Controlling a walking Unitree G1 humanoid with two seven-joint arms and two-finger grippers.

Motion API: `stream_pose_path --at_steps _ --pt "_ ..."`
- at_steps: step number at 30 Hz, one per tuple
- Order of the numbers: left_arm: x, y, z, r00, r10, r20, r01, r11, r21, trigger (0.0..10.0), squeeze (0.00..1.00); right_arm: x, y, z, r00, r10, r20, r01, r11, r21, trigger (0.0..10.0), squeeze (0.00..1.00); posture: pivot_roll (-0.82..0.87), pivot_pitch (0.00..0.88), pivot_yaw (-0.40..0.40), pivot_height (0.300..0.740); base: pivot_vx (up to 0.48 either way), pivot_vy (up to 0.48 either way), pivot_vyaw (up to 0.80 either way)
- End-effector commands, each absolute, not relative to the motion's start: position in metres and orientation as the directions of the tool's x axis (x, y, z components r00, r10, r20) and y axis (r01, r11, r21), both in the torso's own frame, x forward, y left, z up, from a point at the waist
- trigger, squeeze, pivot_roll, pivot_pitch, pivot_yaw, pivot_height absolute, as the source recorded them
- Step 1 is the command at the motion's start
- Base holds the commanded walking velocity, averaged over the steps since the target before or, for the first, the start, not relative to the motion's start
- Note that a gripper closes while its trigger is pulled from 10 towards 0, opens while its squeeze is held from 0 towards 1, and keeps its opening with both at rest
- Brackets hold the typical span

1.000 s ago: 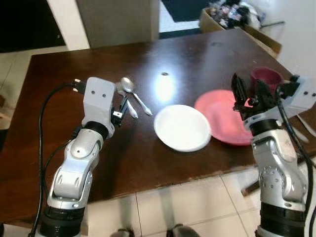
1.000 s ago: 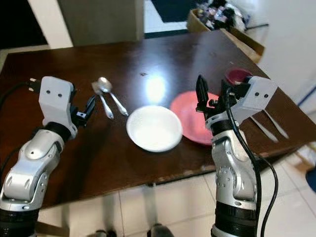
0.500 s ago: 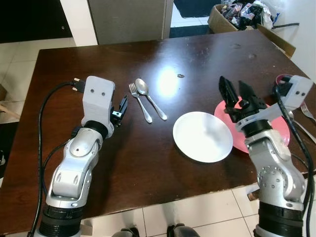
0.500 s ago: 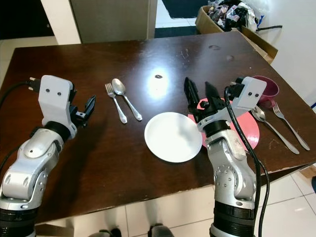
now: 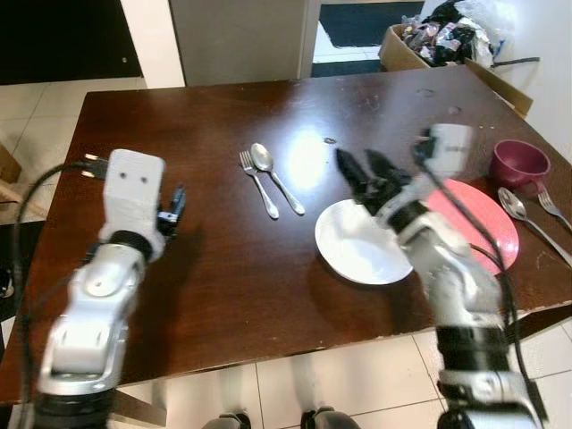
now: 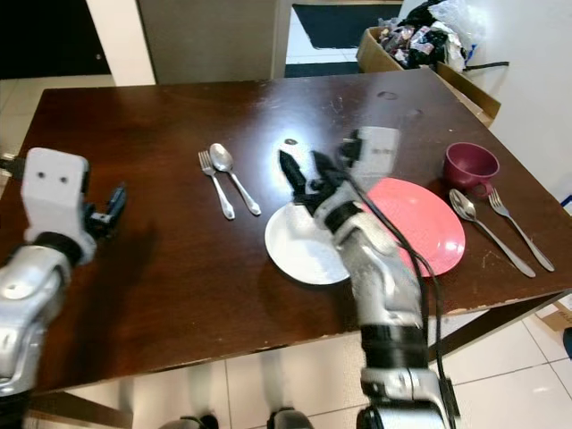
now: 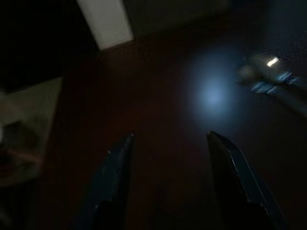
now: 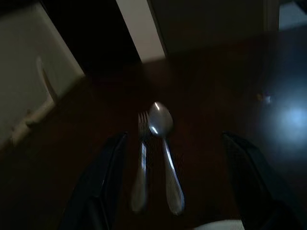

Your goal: Setting the table

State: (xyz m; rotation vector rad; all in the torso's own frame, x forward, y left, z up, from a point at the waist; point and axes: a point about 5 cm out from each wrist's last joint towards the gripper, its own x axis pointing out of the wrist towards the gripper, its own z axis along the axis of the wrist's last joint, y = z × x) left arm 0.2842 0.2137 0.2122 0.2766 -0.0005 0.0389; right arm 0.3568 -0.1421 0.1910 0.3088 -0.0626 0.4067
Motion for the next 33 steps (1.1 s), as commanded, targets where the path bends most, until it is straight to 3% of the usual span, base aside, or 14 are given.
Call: stream_pose_path --at_steps 1,5,11,20,28,33 --pt "0.28 0.221 0.208 0.998 0.04 -0.041 -0.028 0.966 0.257 10.0 0.0 0.361 -0.145 0.185 0.928 0.359 0.102 -0.373 0.887 0.273 10.0 0.0 0.14 0.091 -0.042 0.74 0.0 0.0 0.0" --pt "0.271 0.238 0.211 0.994 0.072 -0.078 -0.051 0.967 0.248 10.0 0.0 0.372 -0.147 0.182 0.938 0.338 0.074 -0.346 0.913 0.215 10.0 0.0 0.19 0.106 -0.078 0.74 0.0 0.0 0.0" --pt "0.263 0.241 0.215 0.994 0.089 -0.061 -0.071 0.964 0.255 10.0 0.0 0.376 -0.143 0.188 0.923 0.368 0.109 -0.383 0.906 0.18 10.0 0.0 0.2 0.122 -0.1 0.74 0.0 0.0 0.0" --pt "0.275 0.216 0.214 0.998 0.019 -0.054 -0.005 0.97 0.243 10.0 0.0 0.369 -0.139 0.189 0.88 0.442 0.173 -0.469 0.866 0.173 10.0 0.0 0.16 0.084 -0.096 0.74 0.0 0.0 0.0" --pt "0.272 0.221 0.211 0.997 0.041 -0.066 -0.024 0.969 0.247 10.0 0.0 0.369 -0.122 0.183 0.873 0.455 0.176 -0.483 0.855 0.19 10.0 0.0 0.17 0.075 -0.12 0.74 0.0 0.0 0.0" --pt "0.268 0.226 0.216 0.995 0.093 -0.048 -0.076 0.958 0.277 10.0 0.0 0.374 -0.115 0.178 0.864 0.482 0.148 -0.503 0.845 0.184 10.0 0.0 0.22 0.116 -0.123 0.74 0.0 0.0 0.0"
